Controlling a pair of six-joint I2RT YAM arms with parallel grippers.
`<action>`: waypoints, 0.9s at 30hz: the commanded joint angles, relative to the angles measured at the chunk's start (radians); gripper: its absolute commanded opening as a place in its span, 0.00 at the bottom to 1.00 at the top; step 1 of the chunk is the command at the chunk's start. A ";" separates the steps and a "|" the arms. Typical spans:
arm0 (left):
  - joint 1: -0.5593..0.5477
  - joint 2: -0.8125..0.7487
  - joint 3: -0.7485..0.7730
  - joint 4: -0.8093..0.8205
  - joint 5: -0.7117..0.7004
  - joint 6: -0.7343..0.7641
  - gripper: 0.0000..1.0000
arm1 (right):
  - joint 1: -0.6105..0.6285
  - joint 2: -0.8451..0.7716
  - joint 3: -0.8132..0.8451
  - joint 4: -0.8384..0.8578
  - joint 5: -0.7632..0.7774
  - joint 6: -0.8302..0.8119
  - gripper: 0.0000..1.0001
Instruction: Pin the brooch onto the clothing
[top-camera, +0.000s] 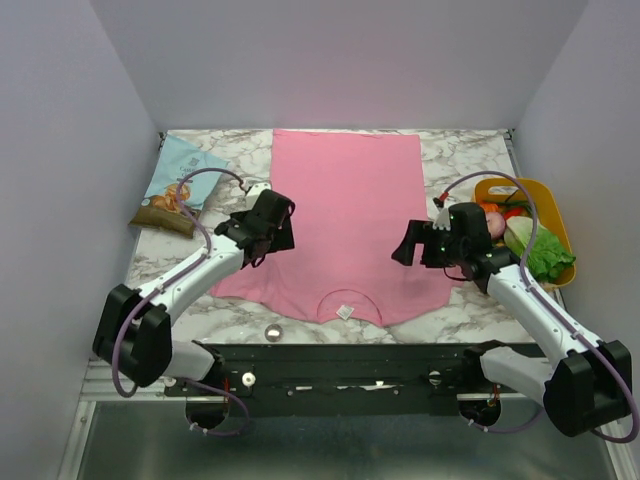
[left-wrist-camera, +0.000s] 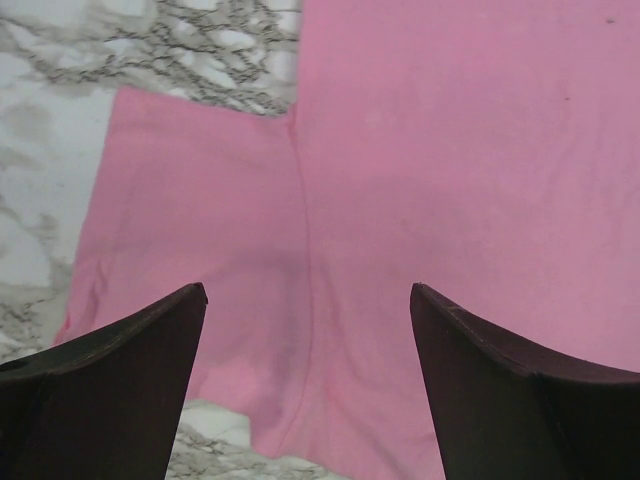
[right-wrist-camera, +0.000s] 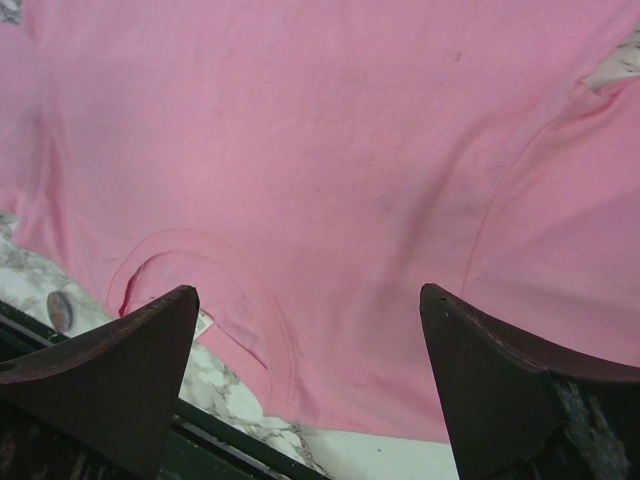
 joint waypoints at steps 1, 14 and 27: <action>-0.020 0.081 0.056 0.117 0.137 0.069 0.92 | -0.007 0.003 0.018 -0.049 0.166 0.038 1.00; -0.045 0.204 0.065 0.231 0.240 0.106 0.92 | -0.013 0.017 0.137 -0.288 0.533 0.355 0.42; -0.043 0.182 0.019 0.309 0.271 0.129 0.92 | -0.013 0.173 0.193 -0.478 0.580 0.504 0.01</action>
